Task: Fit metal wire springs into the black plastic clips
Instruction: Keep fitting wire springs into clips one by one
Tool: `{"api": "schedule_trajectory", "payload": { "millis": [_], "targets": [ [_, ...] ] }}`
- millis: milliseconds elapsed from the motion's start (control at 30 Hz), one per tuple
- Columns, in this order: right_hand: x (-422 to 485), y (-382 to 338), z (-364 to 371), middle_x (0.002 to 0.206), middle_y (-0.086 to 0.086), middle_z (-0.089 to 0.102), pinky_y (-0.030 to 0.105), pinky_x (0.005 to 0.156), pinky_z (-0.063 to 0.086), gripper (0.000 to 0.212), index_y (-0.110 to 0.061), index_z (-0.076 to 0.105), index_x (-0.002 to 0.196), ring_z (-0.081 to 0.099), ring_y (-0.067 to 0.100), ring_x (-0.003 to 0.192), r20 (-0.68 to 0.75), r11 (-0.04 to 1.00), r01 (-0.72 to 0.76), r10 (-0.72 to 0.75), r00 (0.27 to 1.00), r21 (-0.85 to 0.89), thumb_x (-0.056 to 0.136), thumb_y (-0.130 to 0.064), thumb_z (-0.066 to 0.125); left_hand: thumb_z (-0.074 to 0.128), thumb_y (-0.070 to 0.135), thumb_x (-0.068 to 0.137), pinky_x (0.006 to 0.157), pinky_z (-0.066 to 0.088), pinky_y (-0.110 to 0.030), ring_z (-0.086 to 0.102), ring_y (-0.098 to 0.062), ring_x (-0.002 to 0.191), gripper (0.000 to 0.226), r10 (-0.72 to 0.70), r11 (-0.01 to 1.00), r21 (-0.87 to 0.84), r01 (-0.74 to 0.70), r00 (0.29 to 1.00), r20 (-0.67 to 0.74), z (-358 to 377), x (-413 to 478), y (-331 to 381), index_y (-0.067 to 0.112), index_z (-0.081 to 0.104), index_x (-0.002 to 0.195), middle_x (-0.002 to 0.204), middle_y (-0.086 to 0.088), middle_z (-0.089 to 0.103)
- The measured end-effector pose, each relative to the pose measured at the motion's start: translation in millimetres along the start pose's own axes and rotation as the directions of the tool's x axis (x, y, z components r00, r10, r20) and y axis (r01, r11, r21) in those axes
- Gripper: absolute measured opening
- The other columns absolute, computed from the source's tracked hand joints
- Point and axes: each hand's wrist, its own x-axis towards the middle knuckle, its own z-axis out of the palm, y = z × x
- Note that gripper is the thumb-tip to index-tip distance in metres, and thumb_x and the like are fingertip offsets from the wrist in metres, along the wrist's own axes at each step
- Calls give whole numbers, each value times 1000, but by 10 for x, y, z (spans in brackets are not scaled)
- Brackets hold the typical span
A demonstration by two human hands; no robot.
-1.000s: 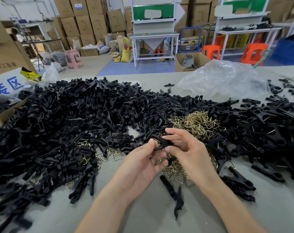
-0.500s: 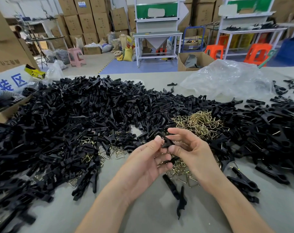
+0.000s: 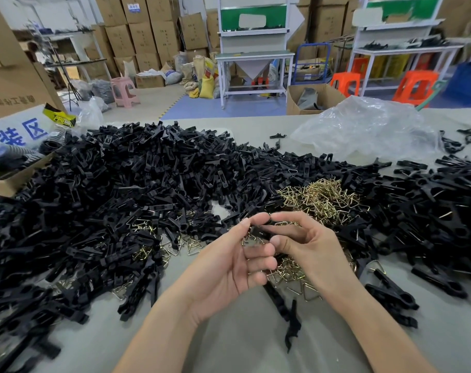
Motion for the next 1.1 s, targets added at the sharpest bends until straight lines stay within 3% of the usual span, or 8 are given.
{"api": "schedule_trajectory", "payload": {
  "millis": [100, 233, 333, 500, 633, 733, 933, 1100],
  "targets": [
    [0, 17, 9, 91, 6, 79, 16, 77, 56, 17, -9, 78, 98, 76, 13, 86, -30, 1000, -20, 20, 999, 12, 81, -7, 78, 58, 33, 93, 50, 55, -22, 68, -16, 66, 34, -12, 980, -201, 17, 1000, 25, 28, -5, -21, 17, 60, 123, 82, -9, 67],
    [9, 19, 14, 98, 9, 79, 22, 81, 58, 19, -13, 81, 96, 76, 23, 93, -51, 998, -44, 47, 998, 47, 78, -15, 78, 74, 19, 84, 50, 55, -22, 63, -14, 62, 28, 24, 905, -425, -12, 999, 23, 66, 24, -73, 12, 66, 109, 79, -9, 63],
    [17, 35, 28, 104, 12, 77, 27, 85, 59, 20, -17, 80, 99, 75, 27, 99, -25, 986, -81, 85, 996, 146, 81, -21, 75, 76, 17, 77, 52, 54, -21, 60, -12, 60, 33, 89, 907, -414, -78, 996, 8, 95, 52, -105, 12, 64, 108, 77, -6, 60],
    [30, 65, 14, 101, 9, 77, 26, 84, 58, 16, -19, 80, 95, 74, 21, 97, 58, 924, -150, 139, 989, 352, 84, -16, 68, 64, 18, 91, 56, 54, -25, 59, -16, 63, 19, 162, 936, -318, -151, 987, 10, 125, 60, -136, 9, 70, 107, 78, -9, 58],
    [32, 62, -13, 102, 7, 75, 26, 86, 57, 7, -22, 75, 88, 72, 19, 97, 43, 955, -88, 79, 996, 282, 82, -22, 78, 52, 14, 98, 62, 58, -31, 66, -23, 72, 26, 123, 949, -296, -107, 992, 38, 108, 16, -108, 7, 73, 113, 87, -16, 65],
    [35, 68, -53, 106, 8, 75, 35, 95, 55, 18, -23, 71, 84, 71, 21, 101, 30, 977, -81, 76, 997, 196, 75, -29, 85, 51, 13, 96, 61, 57, -30, 64, -22, 70, 28, 83, 944, -324, -64, 996, 43, 100, 3, -98, 7, 74, 112, 86, -16, 62],
    [53, 74, -60, 110, 9, 77, 41, 102, 50, 11, -30, 71, 73, 72, 22, 105, 21, 991, -81, 79, 997, 104, 74, -21, 76, 51, 10, 95, 51, 47, -25, 47, -15, 59, 25, 43, 908, -417, -34, 999, 12, 89, 47, -143, 9, 55, 120, 76, -9, 49],
    [52, 66, -61, 109, 7, 77, 30, 94, 53, 16, -32, 70, 70, 72, 19, 102, 28, 994, -75, 73, 997, 81, 74, -17, 74, 51, 9, 94, 49, 44, -24, 43, -13, 56, 25, 39, 924, -380, -41, 999, -12, 52, 66, -162, 11, 53, 119, 73, -7, 47]
  ]
}}
